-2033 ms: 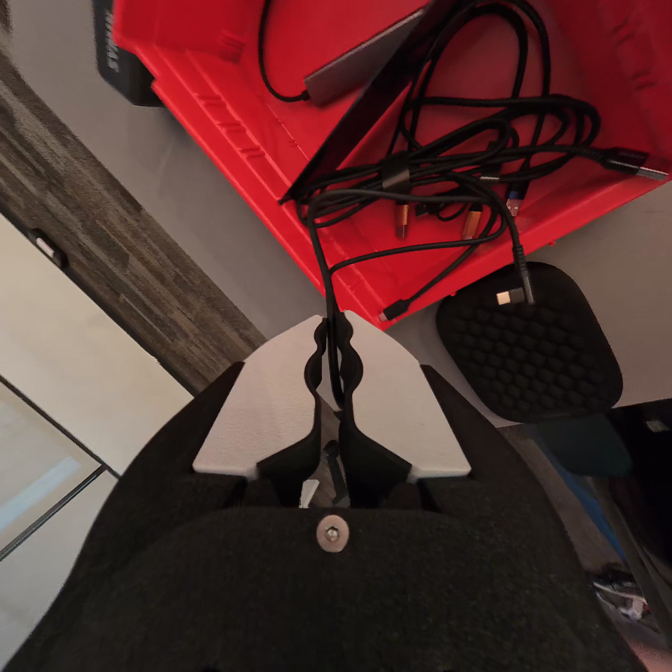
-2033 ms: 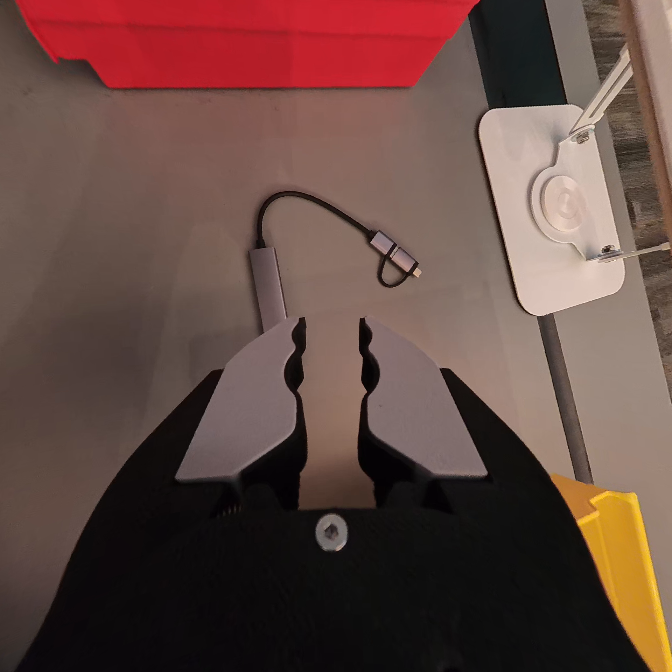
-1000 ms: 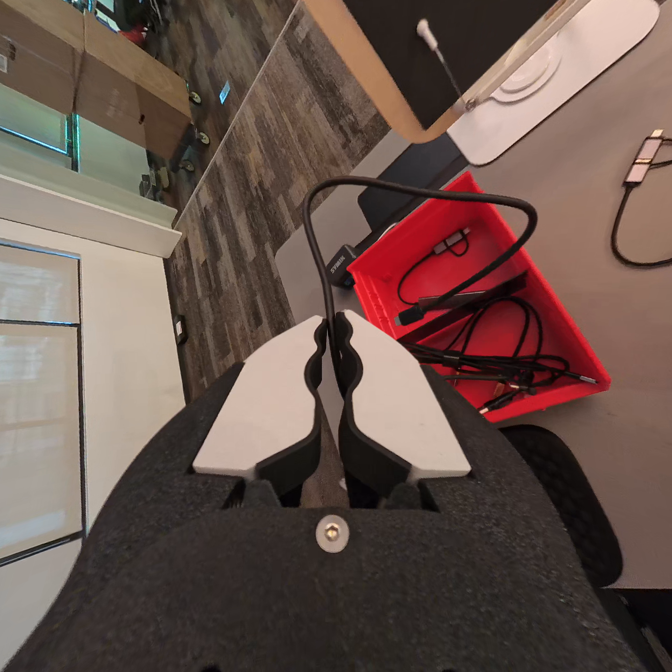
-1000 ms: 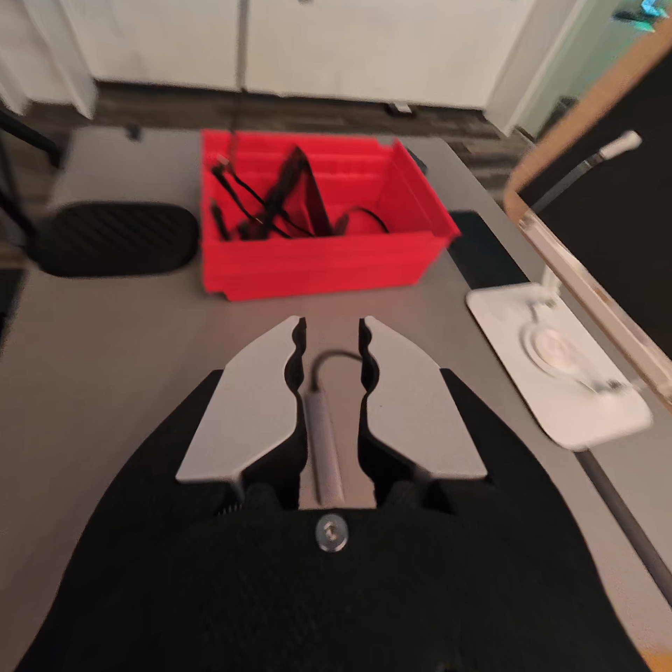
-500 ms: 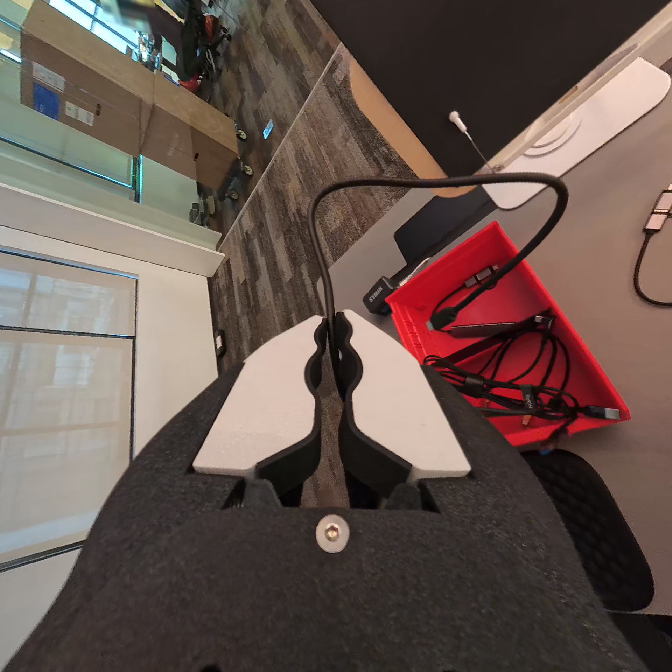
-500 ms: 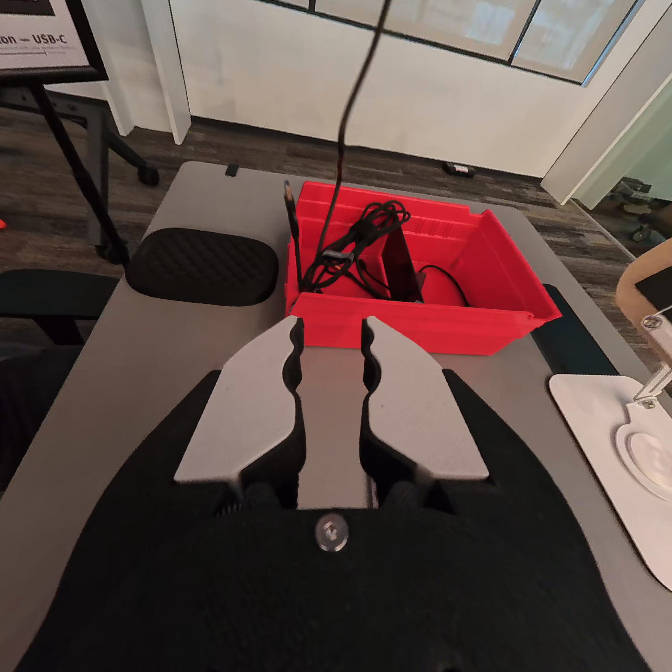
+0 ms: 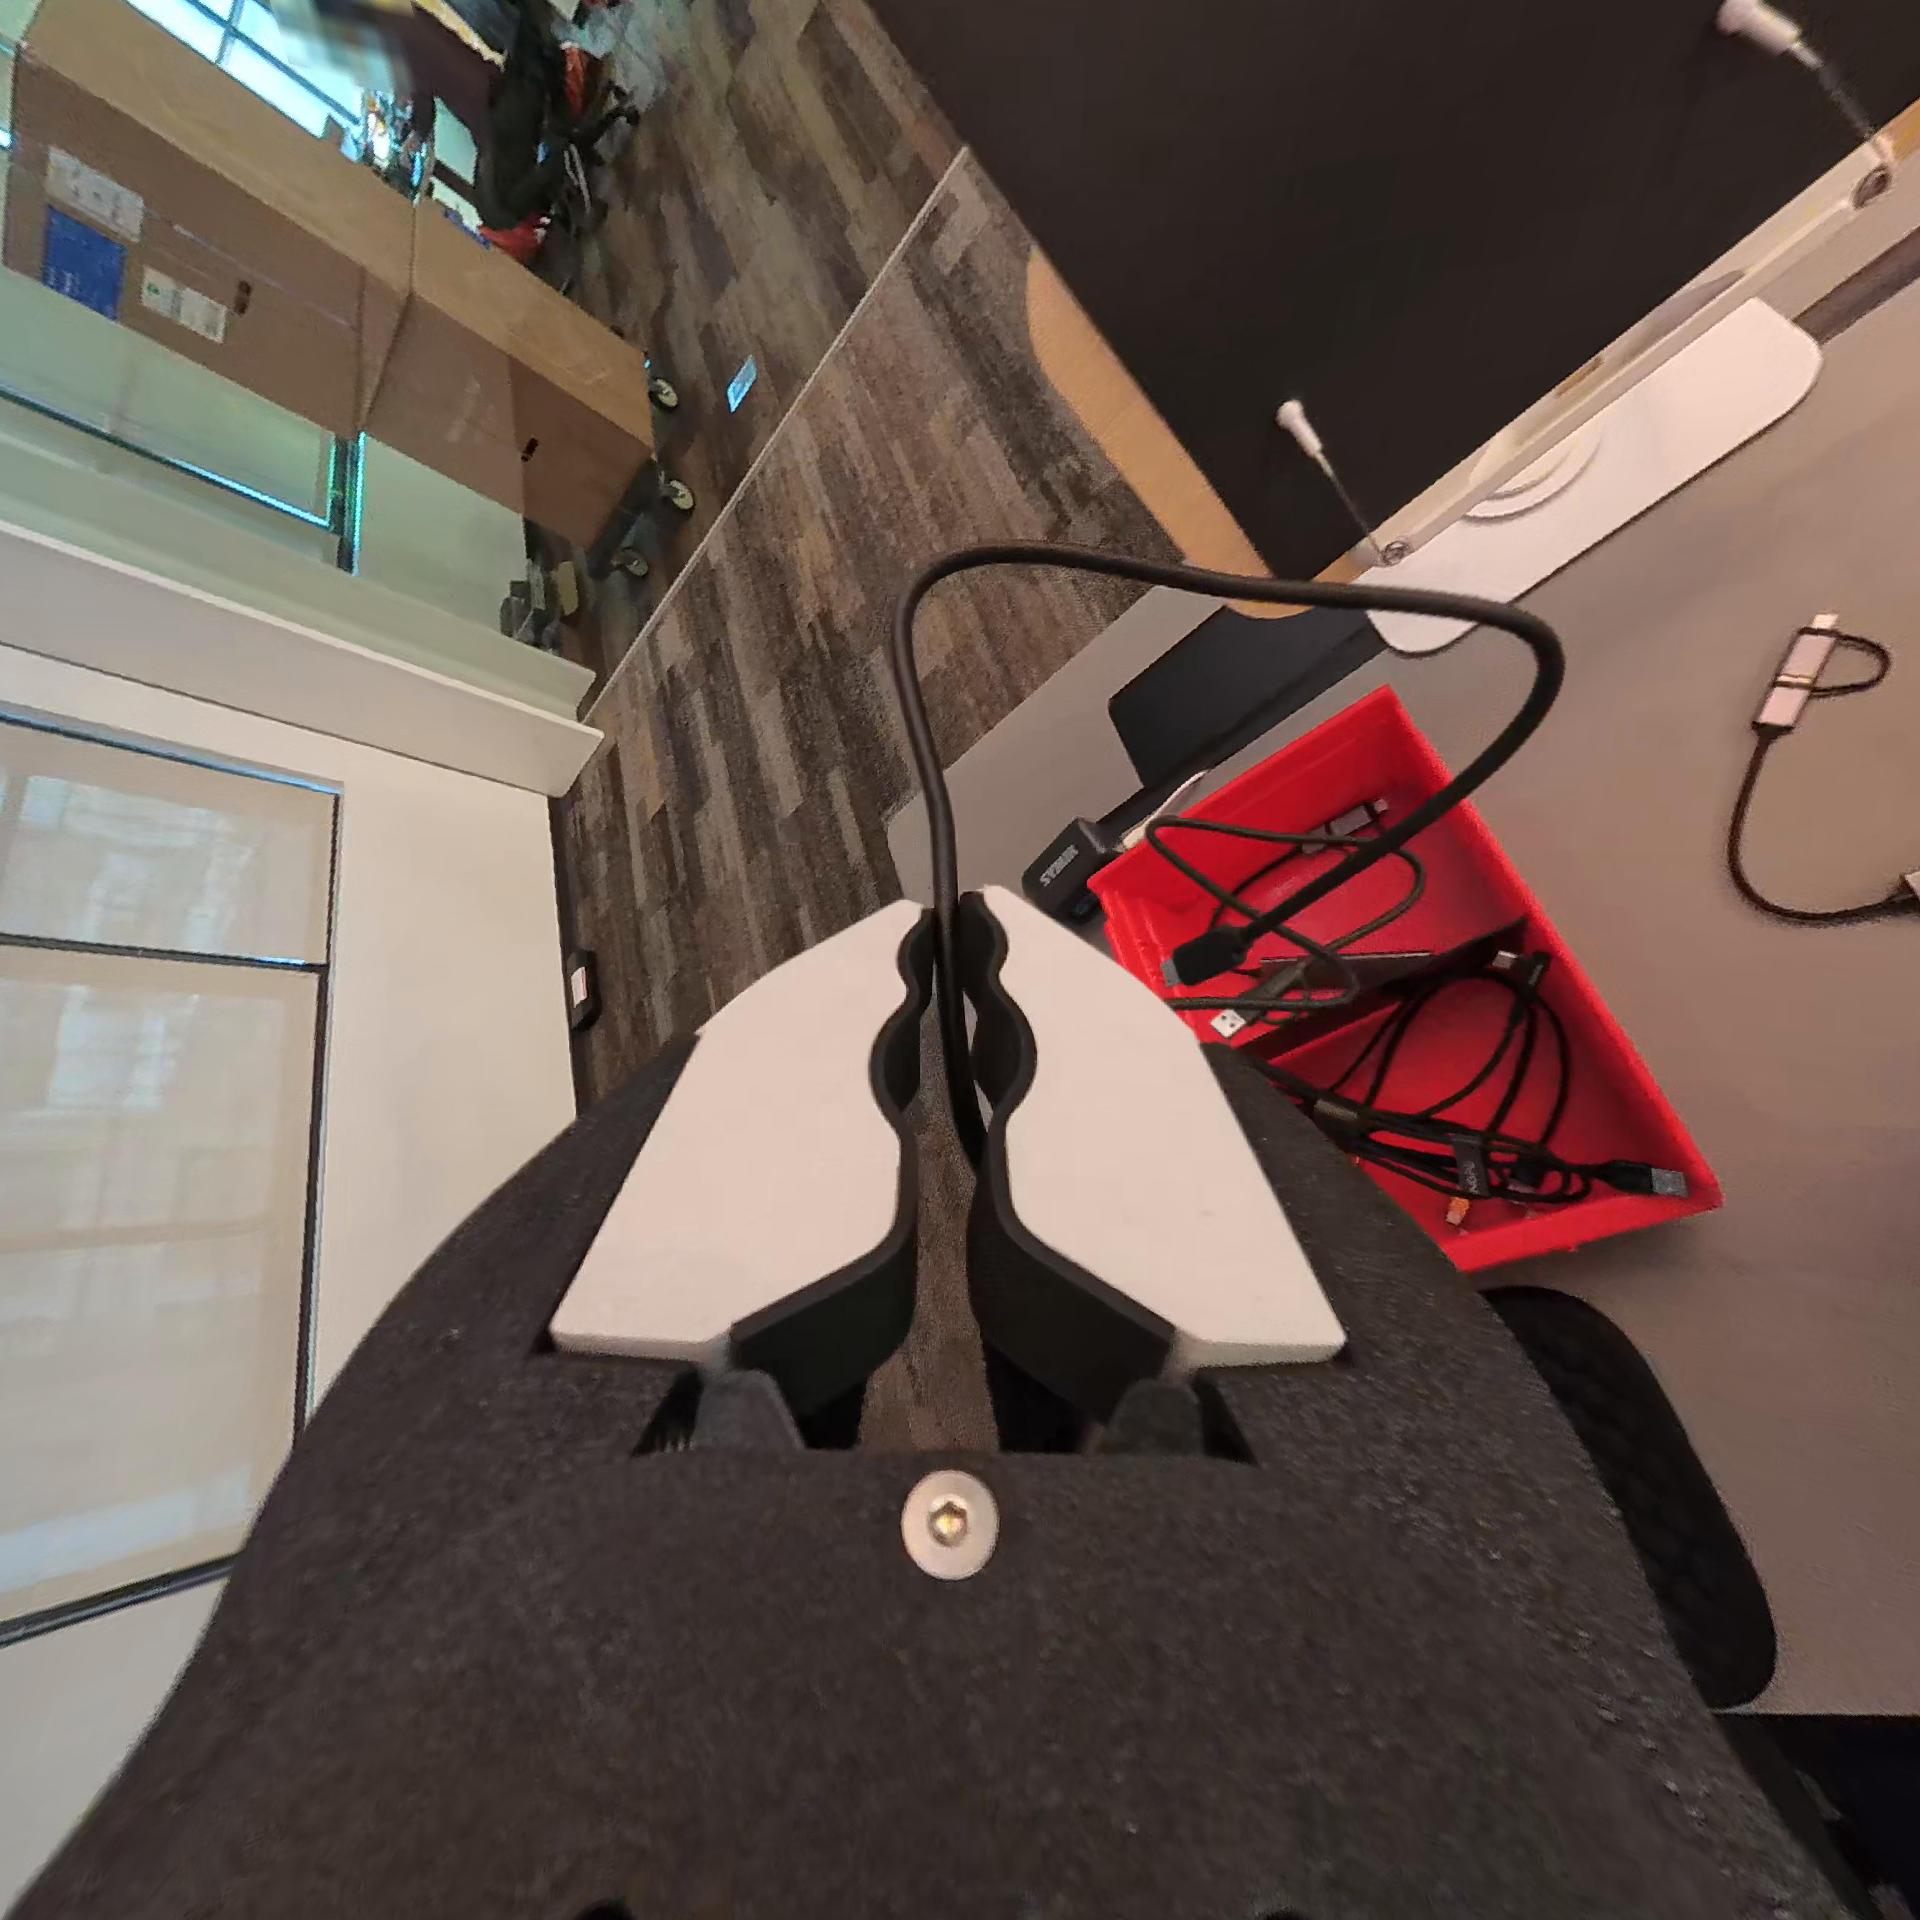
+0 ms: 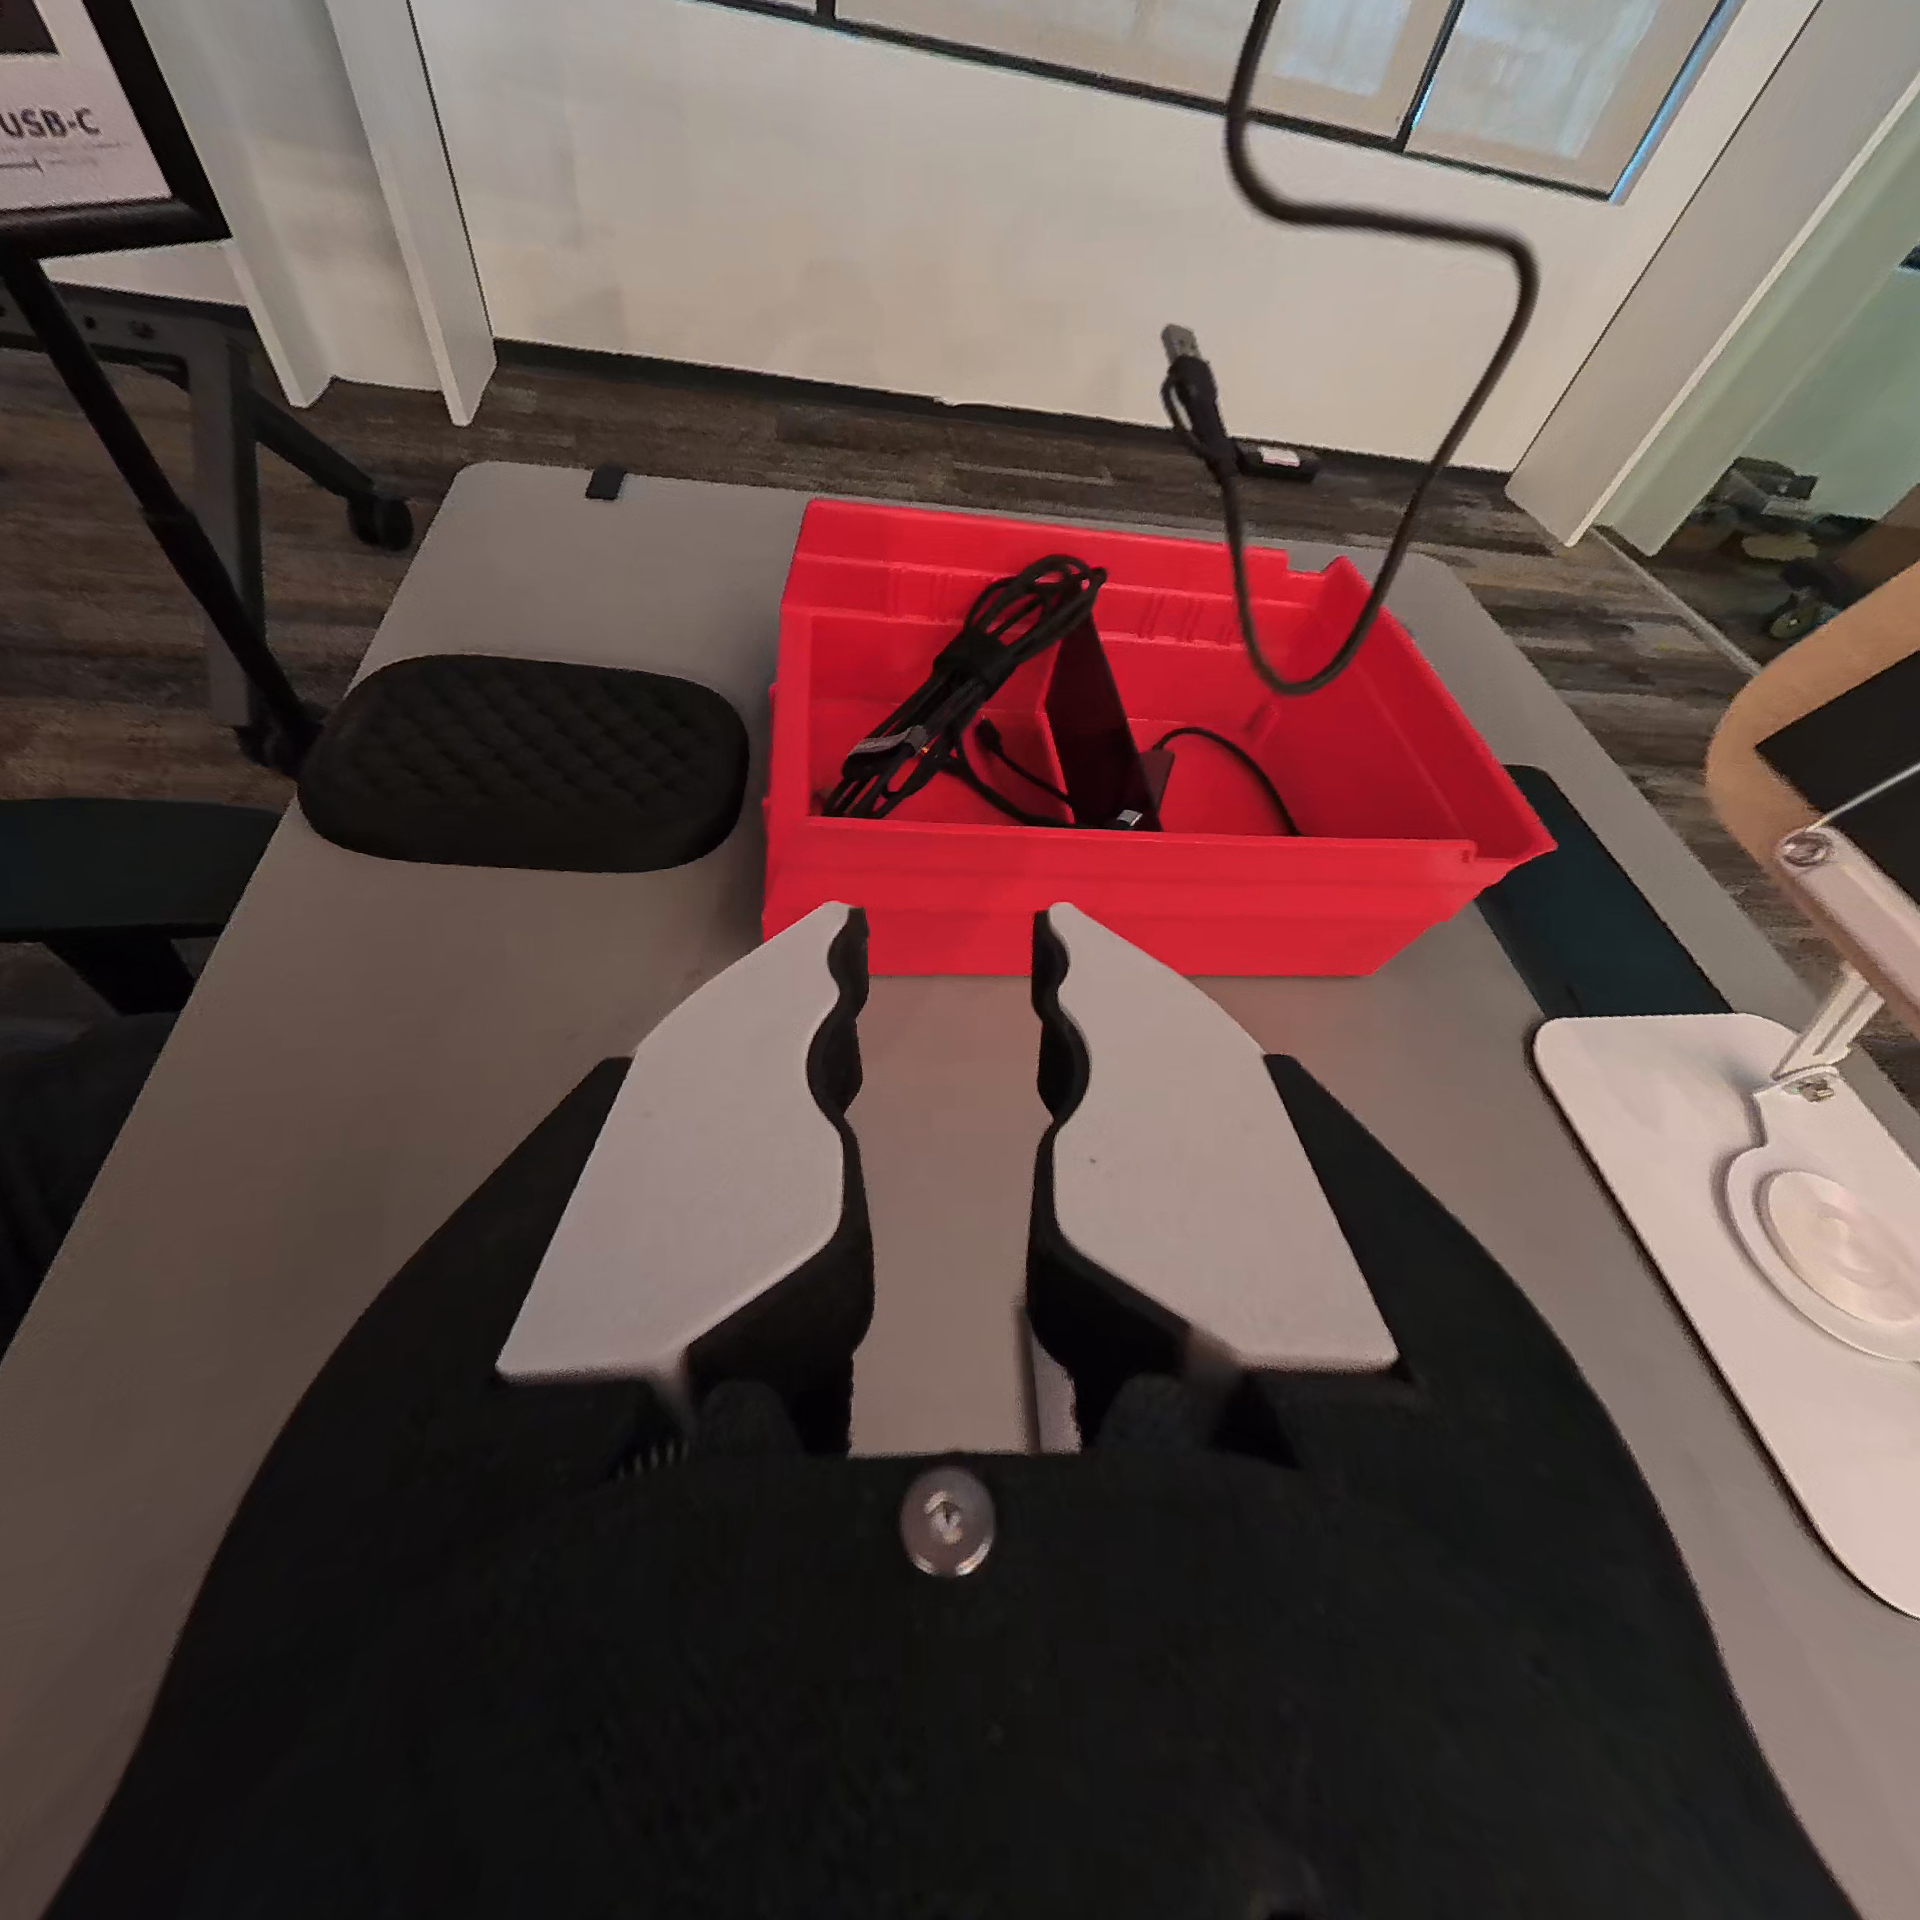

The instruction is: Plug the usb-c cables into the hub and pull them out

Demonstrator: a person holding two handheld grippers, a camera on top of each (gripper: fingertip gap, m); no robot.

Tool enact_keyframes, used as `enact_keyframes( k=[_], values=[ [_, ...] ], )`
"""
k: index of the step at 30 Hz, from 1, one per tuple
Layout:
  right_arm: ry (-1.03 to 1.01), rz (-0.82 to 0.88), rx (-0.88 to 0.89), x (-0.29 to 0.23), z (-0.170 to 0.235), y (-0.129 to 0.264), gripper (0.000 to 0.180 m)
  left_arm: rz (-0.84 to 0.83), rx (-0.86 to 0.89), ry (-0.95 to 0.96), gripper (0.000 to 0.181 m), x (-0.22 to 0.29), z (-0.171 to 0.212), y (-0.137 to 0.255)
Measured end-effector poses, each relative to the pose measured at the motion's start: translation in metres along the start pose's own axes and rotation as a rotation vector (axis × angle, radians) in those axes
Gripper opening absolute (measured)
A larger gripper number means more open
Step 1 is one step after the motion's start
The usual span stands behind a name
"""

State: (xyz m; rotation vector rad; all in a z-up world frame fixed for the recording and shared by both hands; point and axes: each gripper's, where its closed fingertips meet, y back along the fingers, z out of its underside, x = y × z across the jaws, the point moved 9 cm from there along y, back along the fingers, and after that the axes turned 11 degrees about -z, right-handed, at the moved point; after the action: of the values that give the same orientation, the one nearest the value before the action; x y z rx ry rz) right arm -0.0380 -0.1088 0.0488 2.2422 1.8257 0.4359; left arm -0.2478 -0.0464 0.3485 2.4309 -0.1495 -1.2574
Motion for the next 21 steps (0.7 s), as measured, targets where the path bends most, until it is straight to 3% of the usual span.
enact_keyframes(
  k=[4, 7, 12, 19, 21],
  values=[
    [0.063, 0.034, 0.094, -0.004, -0.01, 0.008, 0.038, 0.088, 0.036, 0.007, 0.004, 0.016, -0.016, 0.009],
    [0.134, 0.024, 0.109, -0.012, -0.015, 0.007, 0.059, 0.164, 0.062, 0.013, 0.004, 0.028, -0.034, 0.019],
    [0.243, 0.064, 0.167, -0.019, -0.038, 0.041, 0.058, 0.303, 0.156, -0.065, 0.004, 0.067, -0.059, 0.039],
    [-0.018, 0.155, 0.362, 0.0, -0.051, 0.119, 0.065, 0.513, 0.254, -0.113, 0.004, 0.14, -0.086, 0.046],
    [-0.095, 0.212, 0.402, 0.008, -0.049, 0.134, 0.058, 0.544, 0.277, -0.124, 0.004, 0.156, -0.095, 0.045]
  ],
)
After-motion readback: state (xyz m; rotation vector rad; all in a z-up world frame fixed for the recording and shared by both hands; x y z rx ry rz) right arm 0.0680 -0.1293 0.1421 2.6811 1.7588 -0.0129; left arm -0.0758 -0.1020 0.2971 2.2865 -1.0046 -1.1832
